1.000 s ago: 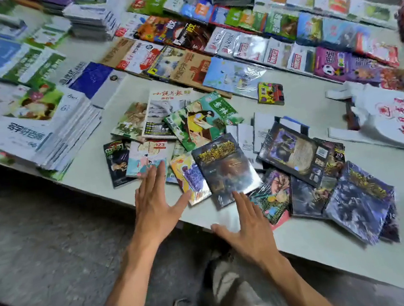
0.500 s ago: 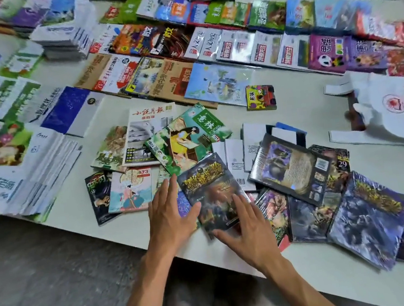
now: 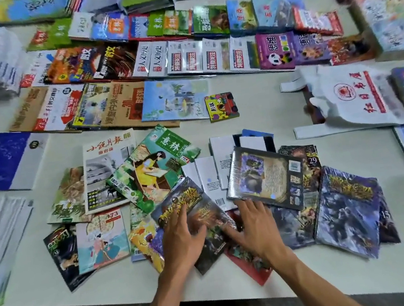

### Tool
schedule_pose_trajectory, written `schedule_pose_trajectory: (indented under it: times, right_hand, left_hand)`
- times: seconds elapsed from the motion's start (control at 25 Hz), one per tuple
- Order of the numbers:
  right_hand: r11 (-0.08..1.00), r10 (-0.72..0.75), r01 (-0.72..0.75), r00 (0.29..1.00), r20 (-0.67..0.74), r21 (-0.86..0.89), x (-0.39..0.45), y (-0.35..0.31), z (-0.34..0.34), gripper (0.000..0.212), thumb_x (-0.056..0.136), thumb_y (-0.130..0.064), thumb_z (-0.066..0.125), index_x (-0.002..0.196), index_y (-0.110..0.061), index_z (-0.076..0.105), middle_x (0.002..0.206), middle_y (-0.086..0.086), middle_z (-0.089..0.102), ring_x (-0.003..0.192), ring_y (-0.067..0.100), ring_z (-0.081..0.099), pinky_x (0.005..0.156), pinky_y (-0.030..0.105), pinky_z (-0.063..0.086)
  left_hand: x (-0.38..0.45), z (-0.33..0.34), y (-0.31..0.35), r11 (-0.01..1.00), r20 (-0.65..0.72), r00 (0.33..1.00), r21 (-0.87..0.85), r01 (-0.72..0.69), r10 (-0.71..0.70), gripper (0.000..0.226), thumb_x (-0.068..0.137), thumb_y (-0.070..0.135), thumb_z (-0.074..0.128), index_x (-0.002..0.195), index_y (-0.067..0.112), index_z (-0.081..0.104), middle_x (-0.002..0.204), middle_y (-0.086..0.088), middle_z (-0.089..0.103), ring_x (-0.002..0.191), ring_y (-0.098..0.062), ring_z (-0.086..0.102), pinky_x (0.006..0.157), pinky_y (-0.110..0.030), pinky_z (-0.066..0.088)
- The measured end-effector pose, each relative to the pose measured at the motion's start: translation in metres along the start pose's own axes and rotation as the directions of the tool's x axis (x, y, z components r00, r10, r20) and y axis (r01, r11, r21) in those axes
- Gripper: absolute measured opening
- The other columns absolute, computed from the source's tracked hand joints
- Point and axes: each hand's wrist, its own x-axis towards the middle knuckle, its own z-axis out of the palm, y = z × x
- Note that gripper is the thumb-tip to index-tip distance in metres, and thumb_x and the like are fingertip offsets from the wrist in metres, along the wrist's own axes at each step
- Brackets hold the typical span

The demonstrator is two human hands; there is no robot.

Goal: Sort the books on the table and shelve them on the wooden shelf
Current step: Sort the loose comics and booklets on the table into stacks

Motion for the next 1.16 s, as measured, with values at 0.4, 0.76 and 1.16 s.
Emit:
schedule_pose_trajectory:
  times: [0.4,0.76,1.16]
  right_hand:
    - [0.335,0.073,-0.479,0.872,0.484,0.811,0.002,-0.013,0.02,0.007,0.093,-0.024,0.069,0.092,-0.018,0.072,0.094,0.016,0.078,0.085,0.034,0.076,0.073,0.039,0.062]
    - [0.948,0.157,-0.107,0.976,-0.151,0.3,0.014,0.037,-0.026,0.039,0.09,-0.031,0.07,0.126,-0.02,0.057,0.12,0.002,0.067,0.103,0.021,0.062,0.085,0.024,0.05]
    - [0.936,-0.059,0.041,0.998,-0.039,-0.348,0.052,0.077,-0.041,0.067,0.1,-0.039,0.054,0.151,-0.008,0.024,0.144,0.018,0.047,0.116,0.033,0.057,0.096,0.043,0.056]
  left_hand:
    - [-0.011,0.017,-0.024,0.638,-0.101,0.887,-0.731,0.241,-0.451,0.06,0.085,0.018,0.074,0.135,0.032,0.044,0.129,-0.004,0.051,0.107,-0.021,0.055,0.08,-0.03,0.05]
    - [0.015,0.031,-0.01,0.472,0.14,0.907,-0.816,0.333,-0.398,0.022,0.093,0.012,0.066,0.115,0.012,0.066,0.111,-0.015,0.072,0.091,-0.028,0.068,0.073,-0.037,0.056]
    - [0.005,0.039,-0.035,0.303,0.199,0.888,-0.89,0.341,-0.415,0.034,0.094,-0.004,0.057,0.126,0.007,0.062,0.112,-0.018,0.069,0.091,-0.029,0.066,0.071,-0.034,0.052]
